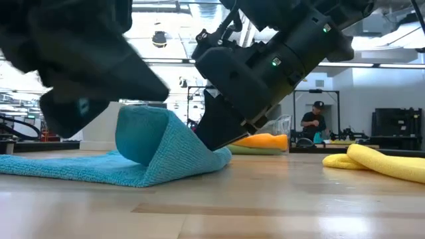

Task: Fold microfiber towels
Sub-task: Fold the blue towel

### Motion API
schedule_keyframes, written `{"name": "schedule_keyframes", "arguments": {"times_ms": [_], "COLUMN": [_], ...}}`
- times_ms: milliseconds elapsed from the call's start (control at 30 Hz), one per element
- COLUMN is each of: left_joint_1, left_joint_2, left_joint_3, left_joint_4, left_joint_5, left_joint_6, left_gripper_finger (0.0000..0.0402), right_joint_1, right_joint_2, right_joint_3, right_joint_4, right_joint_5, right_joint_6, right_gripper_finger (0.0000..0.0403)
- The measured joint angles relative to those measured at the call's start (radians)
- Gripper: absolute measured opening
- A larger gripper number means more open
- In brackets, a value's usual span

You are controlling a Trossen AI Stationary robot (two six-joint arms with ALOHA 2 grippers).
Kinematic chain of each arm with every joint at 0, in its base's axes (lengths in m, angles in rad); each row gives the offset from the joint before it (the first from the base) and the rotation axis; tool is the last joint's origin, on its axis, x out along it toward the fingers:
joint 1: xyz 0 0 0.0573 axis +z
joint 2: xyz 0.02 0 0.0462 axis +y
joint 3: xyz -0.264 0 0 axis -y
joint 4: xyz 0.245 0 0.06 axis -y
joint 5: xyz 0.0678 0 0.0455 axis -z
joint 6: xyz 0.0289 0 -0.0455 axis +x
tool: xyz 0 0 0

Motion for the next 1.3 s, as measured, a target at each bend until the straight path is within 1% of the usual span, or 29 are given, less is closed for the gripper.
{"name": "schedule_keyframes", "arguments": {"times_ms": [167,233,333,400,533,600,667,700,833,933,1133,1300], "left_joint_1": [-0.012,-0.022,-0.034,-0.038,-0.039,-0.038,-0.030,-0.024,-0.006,-0.001,0.000,0.001], "left_joint_2": [0.000,-0.002,-0.050,-0.102,-0.217,-0.237,-0.227,-0.210,-0.108,-0.057,-0.031,-0.032], "left_joint_3": [0.000,0.000,-0.001,-0.001,0.001,0.001,0.000,0.000,-0.001,-0.001,0.000,0.000], "left_joint_4": [-0.047,-0.053,-0.079,-0.115,-0.151,-0.168,-0.178,-0.173,-0.176,-0.177,-0.272,-0.293], "left_joint_5": [0.104,0.111,0.066,0.018,-0.094,-0.157,-0.181,-0.176,-0.072,-0.034,0.030,0.034], "left_joint_6": [-0.041,-0.067,-0.071,-0.043,0.105,0.173,0.198,0.197,0.151,0.115,0.084,0.072], "left_gripper_finger": [0.0000,0.0000,0.0000,0.0000,0.0000,0.0000,0.0000,0.0000,0.0000,0.0000,0.0000,0.0000], "right_joint_1": [-0.004,-0.004,-0.003,0.001,0.017,0.028,0.041,0.048,0.081,0.112,0.158,0.167], "right_joint_2": [0.000,0.000,0.000,-0.009,-0.025,-0.034,-0.037,-0.036,-0.036,-0.036,-0.036,-0.035], "right_joint_3": [0.000,0.000,0.000,0.000,0.001,0.001,0.002,0.002,0.000,0.000,0.000,0.000], "right_joint_4": [0.000,0.000,0.018,0.036,0.080,0.092,0.093,0.089,0.089,0.089,0.098,0.090], "right_joint_5": [0.000,0.000,0.000,0.003,0.004,0.033,0.069,0.078,0.084,0.110,0.130,0.130], "right_joint_6": [0.000,0.000,0.000,0.000,0.005,0.028,0.058,0.074,0.157,0.181,0.210,0.210], "right_gripper_finger": [0.0074,0.0074,0.0074,0.0074,0.0074,0.0074,0.0074,0.0074,0.0074,0.0074,0.0074,0.0074]}}
